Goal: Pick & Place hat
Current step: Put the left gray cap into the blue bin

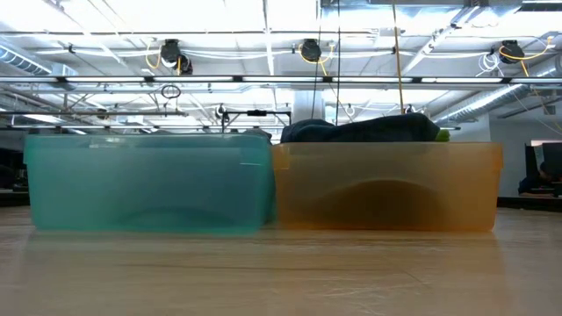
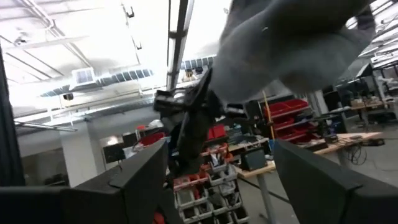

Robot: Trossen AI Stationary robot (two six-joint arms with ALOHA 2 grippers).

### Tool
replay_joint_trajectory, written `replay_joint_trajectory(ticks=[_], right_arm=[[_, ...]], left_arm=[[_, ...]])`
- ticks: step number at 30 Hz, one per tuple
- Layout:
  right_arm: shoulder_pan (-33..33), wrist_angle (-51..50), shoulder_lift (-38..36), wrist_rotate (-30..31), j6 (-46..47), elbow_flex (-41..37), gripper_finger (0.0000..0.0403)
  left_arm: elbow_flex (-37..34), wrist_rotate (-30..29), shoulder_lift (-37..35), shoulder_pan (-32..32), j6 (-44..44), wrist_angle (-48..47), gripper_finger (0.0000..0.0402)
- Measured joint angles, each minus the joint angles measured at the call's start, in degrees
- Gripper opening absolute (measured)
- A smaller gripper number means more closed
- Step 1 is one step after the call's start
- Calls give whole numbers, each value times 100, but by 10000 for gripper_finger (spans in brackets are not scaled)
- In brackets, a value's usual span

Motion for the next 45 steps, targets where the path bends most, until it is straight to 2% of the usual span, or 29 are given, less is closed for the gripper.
replay_joint_trajectory(ticks=[5, 11, 17, 25, 29, 34, 37, 40, 45], right_arm=[[-121, -246, 3, -10, 22, 198, 279], [-146, -304, -2, -58, 155, 275, 279], [-183, -204, -8, -323, 287, 273, 279], [-96, 461, -10, -633, -155, 271, 279], [-10, 738, 8, -1015, -437, 267, 279], [205, 1071, -3, -1088, -1261, 267, 274], [303, 1132, 1, -1078, -1549, 267, 256], [317, 1110, -1, -1082, -1632, 267, 220], [308, 1067, -1, -1200, -1642, 267, 113]], left_arm=[[0, -452, 311, -821, 514, 395, 9], [44, -768, 845, -1658, 1236, 1387, 9], [730, -765, 1503, -2221, 1782, 1308, 9], [1801, -655, 2310, -2678, 2153, 675, 9], [2005, -658, 2623, -2758, 2185, 639, 9], [2048, -753, 2821, -2772, 2063, 662, 9], [2048, -830, 2853, -2772, 2053, 639, 9], [2048, -935, 2843, -2772, 1965, 645, 9], [2048, -950, 2842, -2774, 1939, 650, 9]])
